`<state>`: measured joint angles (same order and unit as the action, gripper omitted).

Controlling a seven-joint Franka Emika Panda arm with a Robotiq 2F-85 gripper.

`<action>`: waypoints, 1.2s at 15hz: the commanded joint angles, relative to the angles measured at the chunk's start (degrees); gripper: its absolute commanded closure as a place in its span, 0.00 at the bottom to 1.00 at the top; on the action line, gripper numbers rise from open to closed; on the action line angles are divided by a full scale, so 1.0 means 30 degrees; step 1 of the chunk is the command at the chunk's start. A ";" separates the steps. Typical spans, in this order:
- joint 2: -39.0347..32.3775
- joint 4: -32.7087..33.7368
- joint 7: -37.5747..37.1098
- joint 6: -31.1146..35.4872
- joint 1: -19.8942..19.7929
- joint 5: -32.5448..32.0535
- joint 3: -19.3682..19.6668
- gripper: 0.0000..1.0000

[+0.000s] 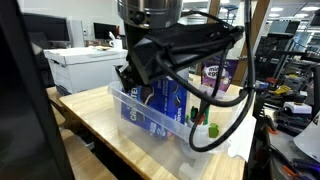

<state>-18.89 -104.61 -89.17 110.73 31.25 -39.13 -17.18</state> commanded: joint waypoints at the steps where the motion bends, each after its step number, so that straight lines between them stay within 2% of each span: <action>1: 0.1212 -0.1251 -0.0366 0.1072 -0.0438 0.0677 0.0033 0.99; 12: 0.2342 -0.3389 0.0202 0.4943 -0.0979 0.2025 -0.0136 0.99; 18: 0.2434 -0.4126 0.0211 0.5926 -0.0923 0.2346 -0.0124 1.00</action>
<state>-14.23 -113.53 -89.17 125.64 29.30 -34.08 -17.11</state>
